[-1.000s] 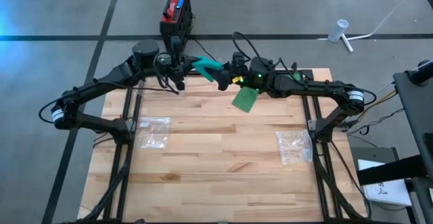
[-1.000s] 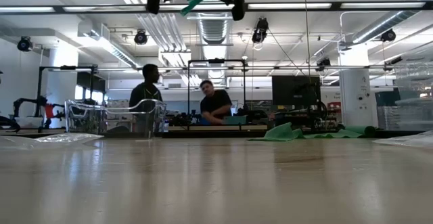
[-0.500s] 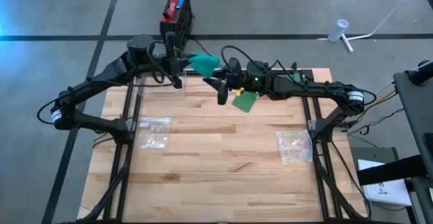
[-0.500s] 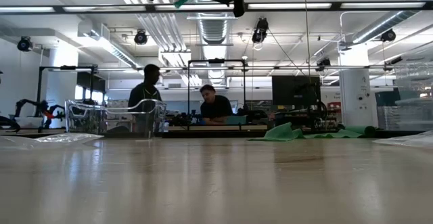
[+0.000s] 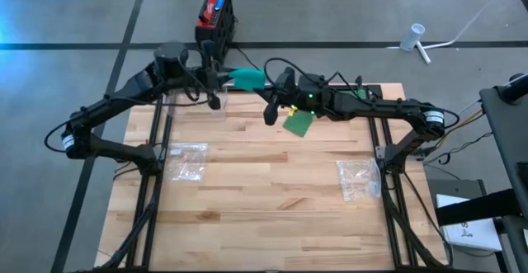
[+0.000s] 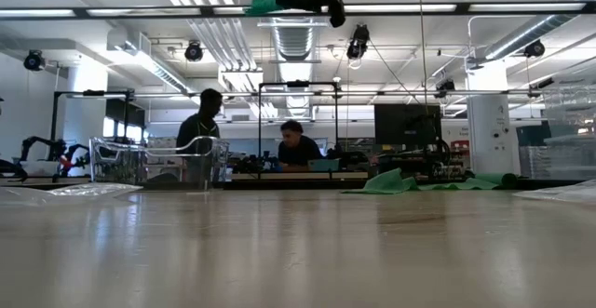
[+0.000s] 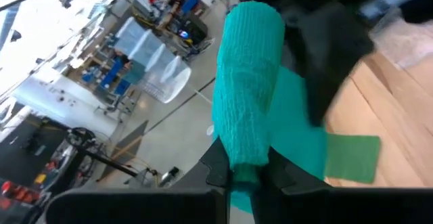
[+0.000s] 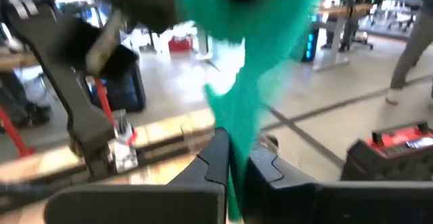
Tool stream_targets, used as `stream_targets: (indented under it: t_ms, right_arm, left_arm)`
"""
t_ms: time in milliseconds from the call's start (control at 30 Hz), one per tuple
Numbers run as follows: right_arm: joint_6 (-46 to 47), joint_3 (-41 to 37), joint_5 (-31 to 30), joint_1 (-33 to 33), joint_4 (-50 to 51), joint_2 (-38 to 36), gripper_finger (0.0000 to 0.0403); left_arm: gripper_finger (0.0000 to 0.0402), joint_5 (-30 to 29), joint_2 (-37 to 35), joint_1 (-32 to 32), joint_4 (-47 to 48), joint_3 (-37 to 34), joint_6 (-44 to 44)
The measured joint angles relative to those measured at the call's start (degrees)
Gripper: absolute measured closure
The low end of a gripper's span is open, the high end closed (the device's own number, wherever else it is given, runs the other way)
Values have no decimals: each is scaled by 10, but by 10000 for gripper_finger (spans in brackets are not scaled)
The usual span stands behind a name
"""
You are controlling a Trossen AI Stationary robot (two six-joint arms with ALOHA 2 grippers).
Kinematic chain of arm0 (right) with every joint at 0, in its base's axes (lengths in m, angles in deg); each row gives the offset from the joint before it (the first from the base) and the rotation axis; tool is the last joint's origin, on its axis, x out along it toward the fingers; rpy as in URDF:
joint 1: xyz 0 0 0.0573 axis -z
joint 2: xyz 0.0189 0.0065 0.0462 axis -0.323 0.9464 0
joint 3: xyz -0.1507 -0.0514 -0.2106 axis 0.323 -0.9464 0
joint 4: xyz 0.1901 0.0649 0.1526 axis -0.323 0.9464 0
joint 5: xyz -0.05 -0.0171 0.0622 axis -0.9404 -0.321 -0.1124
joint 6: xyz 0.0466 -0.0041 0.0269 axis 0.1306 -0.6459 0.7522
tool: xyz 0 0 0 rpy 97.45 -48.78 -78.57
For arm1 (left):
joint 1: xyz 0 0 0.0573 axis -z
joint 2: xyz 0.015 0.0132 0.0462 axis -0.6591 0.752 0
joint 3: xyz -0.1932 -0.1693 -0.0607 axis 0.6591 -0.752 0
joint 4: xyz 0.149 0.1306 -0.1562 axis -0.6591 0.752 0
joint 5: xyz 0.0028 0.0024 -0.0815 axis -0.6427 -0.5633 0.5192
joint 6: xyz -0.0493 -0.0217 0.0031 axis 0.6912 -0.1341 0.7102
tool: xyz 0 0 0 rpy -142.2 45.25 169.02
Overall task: Roll bandage
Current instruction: Roll the blue bandage
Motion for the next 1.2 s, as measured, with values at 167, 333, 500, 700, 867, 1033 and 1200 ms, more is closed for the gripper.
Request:
stream_targets:
  t_ms: [167, 333, 500, 700, 867, 1033, 1200]
  right_arm:
    - [-10, 0, 16, 0, 47, -9, 400]
    - [-6, 0, 101, 0, 9, -9, 401]
    - [14, 7, 172, -1, -9, -10, 401]
    - [26, 52, 198, -2, -14, -10, 402]
    - [41, 86, 183, 0, -13, -10, 402]
    - [34, 91, 86, 6, 10, -10, 403]
    - [7, 91, 44, 12, 43, -8, 403]
  left_arm:
    - [384, 27, -5, -15, 14, 18, 20]
    - [385, 36, 0, -18, 17, 18, 22]
    - [385, 35, 5, -18, 20, 18, 18]
    - [387, 36, 11, -19, 34, 18, 2]
    - [387, 37, 20, -19, 53, 18, 0]
    - [387, 38, 27, -18, 57, 16, 25]
    - [387, 69, 27, -18, 73, 15, 71]
